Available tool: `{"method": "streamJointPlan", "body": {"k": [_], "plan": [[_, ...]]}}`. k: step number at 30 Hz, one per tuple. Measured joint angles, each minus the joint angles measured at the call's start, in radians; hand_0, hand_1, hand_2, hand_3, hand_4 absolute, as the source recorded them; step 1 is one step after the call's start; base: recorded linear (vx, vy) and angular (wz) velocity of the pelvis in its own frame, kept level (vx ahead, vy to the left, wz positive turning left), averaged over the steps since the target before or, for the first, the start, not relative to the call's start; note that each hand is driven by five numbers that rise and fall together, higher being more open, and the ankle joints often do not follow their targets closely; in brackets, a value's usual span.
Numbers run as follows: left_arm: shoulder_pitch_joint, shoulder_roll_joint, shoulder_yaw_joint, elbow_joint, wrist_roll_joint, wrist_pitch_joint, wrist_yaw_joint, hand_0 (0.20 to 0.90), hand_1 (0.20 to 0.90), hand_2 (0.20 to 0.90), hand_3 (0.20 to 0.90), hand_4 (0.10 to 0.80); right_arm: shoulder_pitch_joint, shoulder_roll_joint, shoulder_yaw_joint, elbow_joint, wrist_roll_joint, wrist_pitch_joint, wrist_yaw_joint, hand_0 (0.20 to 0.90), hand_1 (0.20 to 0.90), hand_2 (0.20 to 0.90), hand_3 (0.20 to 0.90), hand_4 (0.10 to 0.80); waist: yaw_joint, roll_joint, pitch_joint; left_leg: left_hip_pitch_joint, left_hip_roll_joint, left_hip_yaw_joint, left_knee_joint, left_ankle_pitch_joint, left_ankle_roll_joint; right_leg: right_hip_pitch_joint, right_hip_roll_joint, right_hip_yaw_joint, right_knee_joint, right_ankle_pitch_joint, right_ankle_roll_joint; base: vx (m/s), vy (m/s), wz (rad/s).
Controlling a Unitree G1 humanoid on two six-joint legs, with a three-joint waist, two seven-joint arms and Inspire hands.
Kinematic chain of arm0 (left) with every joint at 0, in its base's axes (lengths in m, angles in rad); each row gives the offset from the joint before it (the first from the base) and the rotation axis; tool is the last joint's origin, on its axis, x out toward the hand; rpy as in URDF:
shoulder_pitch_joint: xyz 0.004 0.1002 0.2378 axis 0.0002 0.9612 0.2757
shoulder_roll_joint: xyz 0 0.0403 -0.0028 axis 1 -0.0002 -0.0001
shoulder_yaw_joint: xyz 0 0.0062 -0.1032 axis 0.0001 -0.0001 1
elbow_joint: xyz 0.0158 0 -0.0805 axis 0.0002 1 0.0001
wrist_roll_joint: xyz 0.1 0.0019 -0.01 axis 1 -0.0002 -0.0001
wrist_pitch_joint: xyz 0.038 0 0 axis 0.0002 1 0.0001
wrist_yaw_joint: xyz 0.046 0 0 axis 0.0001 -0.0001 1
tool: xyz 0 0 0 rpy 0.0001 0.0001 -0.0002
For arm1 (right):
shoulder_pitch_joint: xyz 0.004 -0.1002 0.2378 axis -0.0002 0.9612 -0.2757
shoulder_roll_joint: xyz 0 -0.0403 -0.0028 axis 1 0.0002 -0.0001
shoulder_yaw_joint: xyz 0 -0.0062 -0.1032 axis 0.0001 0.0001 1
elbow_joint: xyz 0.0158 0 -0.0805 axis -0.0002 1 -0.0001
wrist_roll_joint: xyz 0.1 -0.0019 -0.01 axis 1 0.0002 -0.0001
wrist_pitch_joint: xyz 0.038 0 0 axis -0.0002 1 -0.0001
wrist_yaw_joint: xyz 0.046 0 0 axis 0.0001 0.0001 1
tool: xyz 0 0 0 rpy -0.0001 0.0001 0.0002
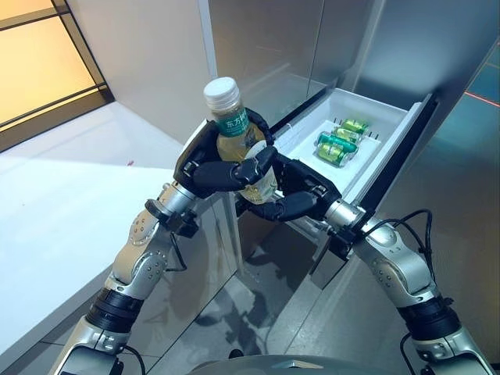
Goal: Put drinks into fridge and close the fridge
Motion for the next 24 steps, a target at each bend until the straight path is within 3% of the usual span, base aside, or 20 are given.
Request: {"method": "streamJointPlan", "body": {"k": [11, 24], "plan": [[-0.002, 0.013, -0.092, 0.000, 0.064, 0.013, 0.067, 0.300, 0.300, 0.300, 0.200, 0.100, -0.005, -0.011, 0.099, 0.000, 0.056, 0.026, -0.019, 0.900, 0.900, 0.900, 0.900, 0.800, 0.000, -0.001, 0.001, 0.000, 0.000, 0.006, 0.000, 0.000, 0.000, -0.001, 0.000, 0.003, 0.000, 0.000, 0.000, 0.000, 0.000, 0.00], [-0.012, 0.042, -0.113, 0.000, 0.145, 0.036, 0.109, 0.300, 0.300, 0.300, 0.200, 0.100, -0.067, -0.042, 0.112, -0.001, 0.056, 0.026, -0.044, 0.900, 0.900, 0.900, 0.900, 0.800, 0.001, -0.002, 0.001, 0.000, 0.001, 0.014, 0.000, -0.001, -0.001, -0.004, 0.000, 0.008, 0.000, 0.000, 0.000, 0.002, 0.000, -0.01]]}}
